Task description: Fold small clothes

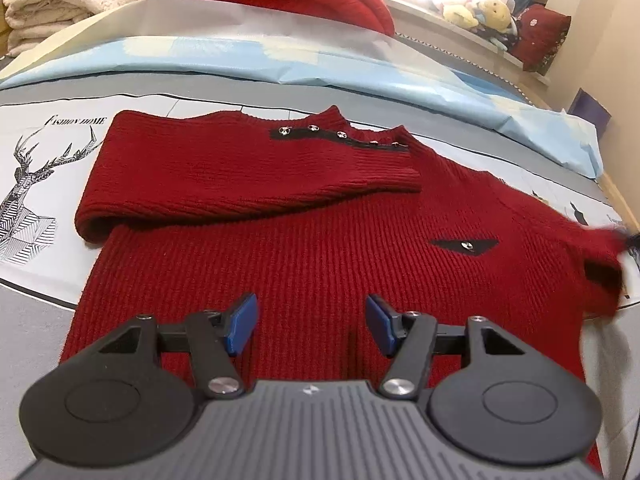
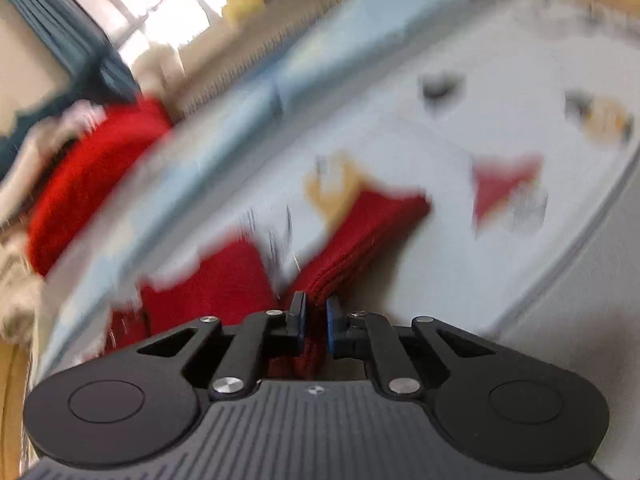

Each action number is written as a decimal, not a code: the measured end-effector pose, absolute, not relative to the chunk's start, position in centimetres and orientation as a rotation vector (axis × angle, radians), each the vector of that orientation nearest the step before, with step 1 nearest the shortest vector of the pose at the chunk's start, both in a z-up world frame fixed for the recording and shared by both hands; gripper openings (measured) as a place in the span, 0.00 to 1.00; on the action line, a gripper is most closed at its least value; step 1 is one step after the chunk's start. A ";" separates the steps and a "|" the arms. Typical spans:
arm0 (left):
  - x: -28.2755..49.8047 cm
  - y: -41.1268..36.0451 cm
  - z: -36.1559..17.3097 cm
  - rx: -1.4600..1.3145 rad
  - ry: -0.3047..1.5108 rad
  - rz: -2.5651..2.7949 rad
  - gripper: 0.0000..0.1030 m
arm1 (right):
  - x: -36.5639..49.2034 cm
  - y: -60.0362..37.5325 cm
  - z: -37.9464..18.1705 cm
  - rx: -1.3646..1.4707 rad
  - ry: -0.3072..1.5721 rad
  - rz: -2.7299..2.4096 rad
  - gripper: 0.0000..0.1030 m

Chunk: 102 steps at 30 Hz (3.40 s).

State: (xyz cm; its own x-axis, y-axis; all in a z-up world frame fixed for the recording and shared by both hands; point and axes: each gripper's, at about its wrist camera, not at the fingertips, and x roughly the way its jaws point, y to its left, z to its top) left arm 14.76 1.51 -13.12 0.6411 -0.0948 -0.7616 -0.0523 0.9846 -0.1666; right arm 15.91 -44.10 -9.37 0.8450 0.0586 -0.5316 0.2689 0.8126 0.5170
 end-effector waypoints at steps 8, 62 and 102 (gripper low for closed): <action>15.0 0.3 -13.3 -0.156 0.883 -0.060 0.63 | 12.2 -55.7 -10.7 0.678 0.456 -0.597 0.16; 15.4 16.5 -15.0 -0.381 1.049 0.111 0.60 | 16.0 -34.5 -13.0 0.479 0.988 -0.055 0.44; 0.9 17.6 -16.6 -0.095 1.279 -0.059 0.44 | -0.3 -34.9 -12.6 0.146 1.227 0.058 0.35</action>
